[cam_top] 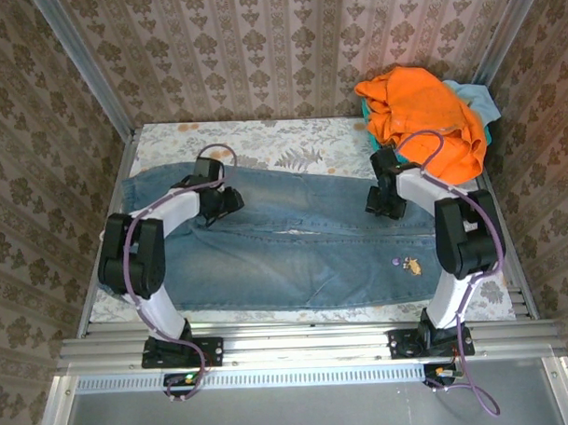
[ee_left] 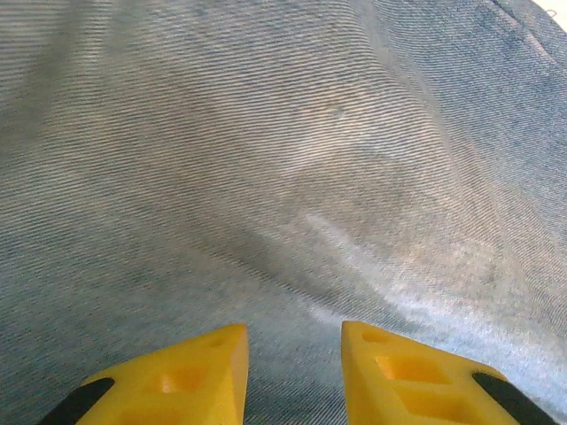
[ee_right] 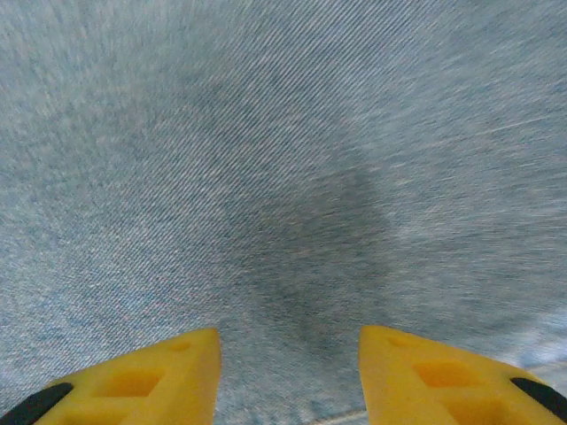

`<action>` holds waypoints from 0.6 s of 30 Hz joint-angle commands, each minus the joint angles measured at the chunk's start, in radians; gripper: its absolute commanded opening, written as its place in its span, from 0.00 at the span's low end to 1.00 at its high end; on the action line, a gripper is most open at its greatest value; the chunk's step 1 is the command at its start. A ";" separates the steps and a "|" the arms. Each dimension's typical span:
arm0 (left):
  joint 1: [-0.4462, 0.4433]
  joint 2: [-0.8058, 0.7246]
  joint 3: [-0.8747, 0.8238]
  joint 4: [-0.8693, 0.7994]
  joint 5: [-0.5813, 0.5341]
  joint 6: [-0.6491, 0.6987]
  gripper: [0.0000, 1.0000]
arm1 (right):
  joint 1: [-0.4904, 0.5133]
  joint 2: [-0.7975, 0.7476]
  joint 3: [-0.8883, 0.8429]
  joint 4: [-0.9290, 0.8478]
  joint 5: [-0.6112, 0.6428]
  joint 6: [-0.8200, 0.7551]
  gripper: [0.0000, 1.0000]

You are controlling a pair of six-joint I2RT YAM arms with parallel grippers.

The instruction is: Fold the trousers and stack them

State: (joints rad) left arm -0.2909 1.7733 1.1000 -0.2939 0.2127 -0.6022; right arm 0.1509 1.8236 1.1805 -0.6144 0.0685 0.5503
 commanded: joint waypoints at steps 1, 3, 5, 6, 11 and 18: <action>0.001 0.068 0.049 0.023 0.059 -0.038 0.32 | -0.056 0.037 0.009 0.009 -0.052 -0.041 0.47; -0.002 0.101 0.066 0.036 0.075 -0.049 0.32 | -0.088 0.055 0.032 -0.014 -0.023 -0.051 0.47; -0.003 0.130 0.080 0.052 0.090 -0.061 0.33 | -0.102 0.072 0.042 -0.010 -0.009 -0.061 0.47; -0.004 0.149 0.091 0.061 0.101 -0.068 0.33 | -0.105 0.089 0.058 -0.014 0.006 -0.062 0.47; -0.001 0.234 0.164 0.064 0.132 -0.083 0.33 | -0.103 0.155 0.155 -0.046 0.102 -0.069 0.47; 0.029 0.241 0.227 0.028 0.159 -0.081 0.36 | -0.093 0.158 0.281 -0.108 0.128 -0.070 0.47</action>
State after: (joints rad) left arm -0.2798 2.0216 1.3098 -0.2401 0.3454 -0.6701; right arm 0.0456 2.0064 1.4231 -0.6598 0.1528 0.4923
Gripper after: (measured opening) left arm 0.351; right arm 0.472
